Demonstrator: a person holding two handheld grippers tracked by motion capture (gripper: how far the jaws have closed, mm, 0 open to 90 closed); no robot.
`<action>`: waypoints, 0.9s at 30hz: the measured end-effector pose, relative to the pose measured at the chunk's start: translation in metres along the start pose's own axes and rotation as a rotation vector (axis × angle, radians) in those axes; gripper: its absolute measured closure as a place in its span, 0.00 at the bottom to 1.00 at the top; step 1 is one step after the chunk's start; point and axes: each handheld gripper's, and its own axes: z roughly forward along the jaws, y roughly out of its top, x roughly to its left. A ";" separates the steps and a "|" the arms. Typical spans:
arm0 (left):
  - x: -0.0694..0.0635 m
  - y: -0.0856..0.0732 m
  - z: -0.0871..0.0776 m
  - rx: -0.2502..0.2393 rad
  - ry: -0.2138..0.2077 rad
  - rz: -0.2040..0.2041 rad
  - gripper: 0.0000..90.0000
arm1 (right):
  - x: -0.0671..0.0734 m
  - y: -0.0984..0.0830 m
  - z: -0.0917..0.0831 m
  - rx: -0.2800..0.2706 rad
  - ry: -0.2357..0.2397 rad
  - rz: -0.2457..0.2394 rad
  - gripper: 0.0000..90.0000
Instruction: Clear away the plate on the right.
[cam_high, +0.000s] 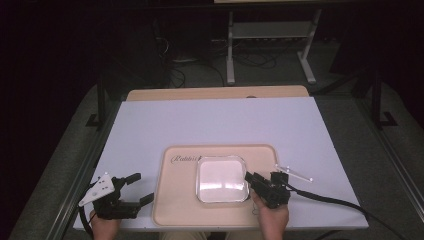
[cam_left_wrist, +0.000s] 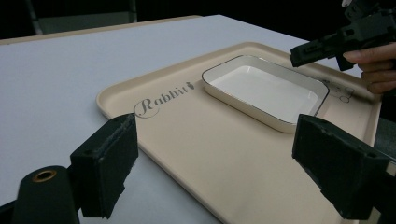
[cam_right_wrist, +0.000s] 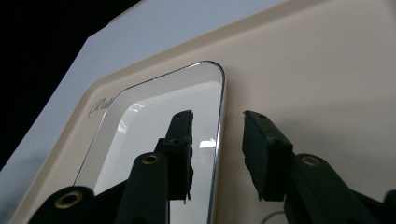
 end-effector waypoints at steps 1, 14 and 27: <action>0.000 0.000 0.000 0.001 0.001 -0.001 0.16 | 0.000 0.001 -0.001 -0.006 -0.001 -0.013 0.68; 0.001 0.000 0.000 0.009 0.005 0.004 0.16 | -0.007 0.024 -0.020 -0.090 0.017 -0.187 0.54; 0.001 -0.001 0.001 0.021 0.016 0.013 0.16 | -0.017 0.043 -0.028 -0.123 0.019 -0.427 0.39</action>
